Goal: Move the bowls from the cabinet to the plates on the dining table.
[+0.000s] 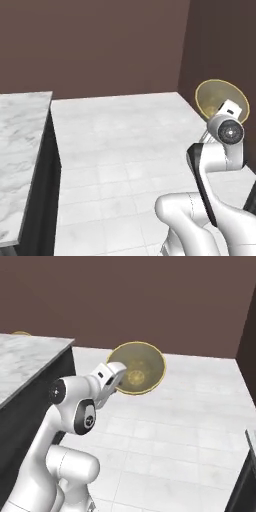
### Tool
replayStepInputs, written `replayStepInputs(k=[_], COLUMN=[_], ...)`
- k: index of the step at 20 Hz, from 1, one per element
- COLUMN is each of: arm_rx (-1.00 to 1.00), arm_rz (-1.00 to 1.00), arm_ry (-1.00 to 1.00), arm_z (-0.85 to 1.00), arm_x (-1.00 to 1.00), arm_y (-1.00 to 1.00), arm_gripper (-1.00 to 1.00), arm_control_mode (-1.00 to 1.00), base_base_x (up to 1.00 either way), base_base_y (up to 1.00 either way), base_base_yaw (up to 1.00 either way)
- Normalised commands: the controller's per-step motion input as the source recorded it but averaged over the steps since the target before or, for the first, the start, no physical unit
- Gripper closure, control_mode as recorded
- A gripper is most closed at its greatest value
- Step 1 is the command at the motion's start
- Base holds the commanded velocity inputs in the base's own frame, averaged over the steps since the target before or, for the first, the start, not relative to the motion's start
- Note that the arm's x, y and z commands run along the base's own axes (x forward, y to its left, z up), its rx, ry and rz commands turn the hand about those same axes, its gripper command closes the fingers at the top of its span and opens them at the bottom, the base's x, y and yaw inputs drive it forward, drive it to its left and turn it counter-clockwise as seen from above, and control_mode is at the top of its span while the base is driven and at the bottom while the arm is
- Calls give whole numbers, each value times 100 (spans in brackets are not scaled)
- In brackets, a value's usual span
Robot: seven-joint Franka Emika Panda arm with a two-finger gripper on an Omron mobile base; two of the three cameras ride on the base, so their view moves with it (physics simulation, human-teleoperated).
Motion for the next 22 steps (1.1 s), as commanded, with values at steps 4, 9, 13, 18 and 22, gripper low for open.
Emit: replayStepInputs(k=[4, 9, 13, 18, 22], arm_rx=[0, 0, 0, 0, 0], arm_rz=[0, 0, 0, 0, 0], arm_ry=[0, 0, 0, 0, 0], arm_z=[0, 0, 0, 0, 0], arm_x=[0, 0, 0, 0, 0], arm_y=[0, 0, 0, 0, 0], arm_gripper=[100, 100, 100, 100, 100], arm_control_mode=[100, 100, 100, 100, 100], base_base_x=[15, 6, 19, 28, 28], base_base_y=[23, 1, 0, 0, 1], base_base_yaw=[64, 60, 55, 52, 35])
